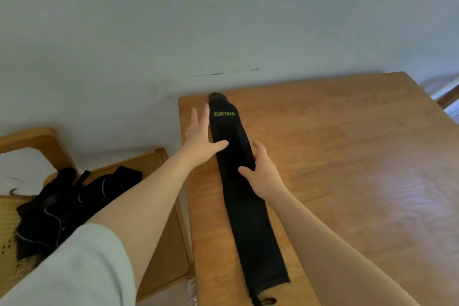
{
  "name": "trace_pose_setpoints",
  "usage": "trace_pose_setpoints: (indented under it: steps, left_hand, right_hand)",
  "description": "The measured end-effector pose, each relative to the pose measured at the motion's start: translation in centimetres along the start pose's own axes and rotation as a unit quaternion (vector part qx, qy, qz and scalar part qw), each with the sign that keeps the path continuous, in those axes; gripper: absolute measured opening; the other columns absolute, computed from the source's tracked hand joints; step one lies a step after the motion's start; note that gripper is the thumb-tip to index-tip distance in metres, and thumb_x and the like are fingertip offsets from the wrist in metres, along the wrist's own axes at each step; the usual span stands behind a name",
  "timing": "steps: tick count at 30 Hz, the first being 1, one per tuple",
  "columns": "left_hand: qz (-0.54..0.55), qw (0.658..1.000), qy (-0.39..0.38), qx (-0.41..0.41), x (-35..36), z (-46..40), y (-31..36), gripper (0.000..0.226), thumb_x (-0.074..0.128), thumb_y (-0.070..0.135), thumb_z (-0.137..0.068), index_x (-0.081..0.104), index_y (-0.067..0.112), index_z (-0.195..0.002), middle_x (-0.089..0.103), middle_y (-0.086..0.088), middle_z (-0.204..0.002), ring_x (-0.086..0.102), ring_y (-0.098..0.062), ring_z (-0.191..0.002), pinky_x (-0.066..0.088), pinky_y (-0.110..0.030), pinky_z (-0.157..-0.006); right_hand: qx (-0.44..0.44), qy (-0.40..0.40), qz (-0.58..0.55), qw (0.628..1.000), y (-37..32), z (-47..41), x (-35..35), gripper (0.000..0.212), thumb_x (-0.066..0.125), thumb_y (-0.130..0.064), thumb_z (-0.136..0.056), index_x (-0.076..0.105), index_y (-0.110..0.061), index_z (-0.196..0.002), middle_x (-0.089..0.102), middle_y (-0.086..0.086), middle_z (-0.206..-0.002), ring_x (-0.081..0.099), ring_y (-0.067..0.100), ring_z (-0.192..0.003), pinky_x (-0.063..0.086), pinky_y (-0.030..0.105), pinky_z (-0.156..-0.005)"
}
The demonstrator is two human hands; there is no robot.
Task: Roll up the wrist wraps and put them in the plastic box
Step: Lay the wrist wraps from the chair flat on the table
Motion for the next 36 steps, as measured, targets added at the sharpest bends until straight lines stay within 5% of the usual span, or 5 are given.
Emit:
trace_pose_setpoints:
  steps: [4,15,25,32,36]
  left_hand:
    - [-0.311,0.943,-0.044,0.109,3.1,-1.1,-0.8,0.066,0.042,0.04,-0.098,0.007,0.024,-0.152,-0.016,-0.003,-0.158,-0.008,-0.024,-0.146,0.002,-0.042,-0.118]
    - [-0.444,0.885,-0.083,0.109,3.1,-5.5,-1.0,0.07,0.027,0.053,-0.098,-0.002,0.02,-0.152,-0.009,-0.003,-0.159,-0.005,-0.022,-0.147,0.001,-0.039,-0.118]
    - [-0.367,0.91,-0.137,0.135,5.7,3.5,-1.2,0.049,0.027,0.021,-0.105,0.012,0.02,-0.151,0.001,0.0,-0.16,0.002,-0.02,-0.147,0.017,-0.035,-0.116]
    - [-0.154,0.984,0.041,0.084,-1.5,10.2,-2.9,0.053,0.036,0.014,-0.101,0.018,0.018,-0.151,0.006,0.0,-0.159,0.008,-0.016,-0.146,0.009,-0.027,-0.115]
    - [-0.165,0.986,0.019,-0.014,-5.2,15.7,-10.6,0.045,0.043,0.02,-0.1,0.037,0.016,-0.145,0.012,0.0,-0.159,0.012,-0.02,-0.145,0.016,-0.032,-0.115]
  right_hand:
    - [-0.021,0.041,0.286,0.957,-0.2,-1.5,0.6,0.073,0.055,-0.029,-0.095,0.009,-0.031,-0.151,0.012,0.007,-0.157,0.025,0.029,-0.137,0.032,0.041,-0.107]
    - [-0.124,0.01,0.438,0.89,-2.1,-1.4,2.7,0.055,0.036,-0.029,-0.102,0.016,-0.02,-0.152,0.003,0.003,-0.161,0.0,0.024,-0.147,0.013,0.042,-0.116]
    - [-0.127,-0.022,0.445,0.886,-2.6,3.6,3.5,0.032,0.042,-0.015,-0.096,0.051,-0.016,-0.126,0.052,0.003,-0.124,0.052,0.021,-0.11,0.039,0.032,-0.097]
    - [-0.207,-0.013,0.355,0.912,-4.6,7.1,5.0,0.039,0.041,-0.015,-0.098,0.047,-0.016,-0.136,0.04,0.001,-0.144,0.043,0.023,-0.126,0.037,0.037,-0.104]
    - [-0.294,-0.065,0.281,0.911,-8.3,10.3,11.6,0.033,0.044,-0.012,-0.096,0.057,-0.014,-0.126,0.045,0.003,-0.139,0.045,0.022,-0.124,0.042,0.038,-0.102]
Point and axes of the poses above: each hand's wrist, its own z-axis away from the middle knuckle, its own x-axis out of the palm, y = z × x, the point moved 10 cm from there along -z, towards the middle knuckle
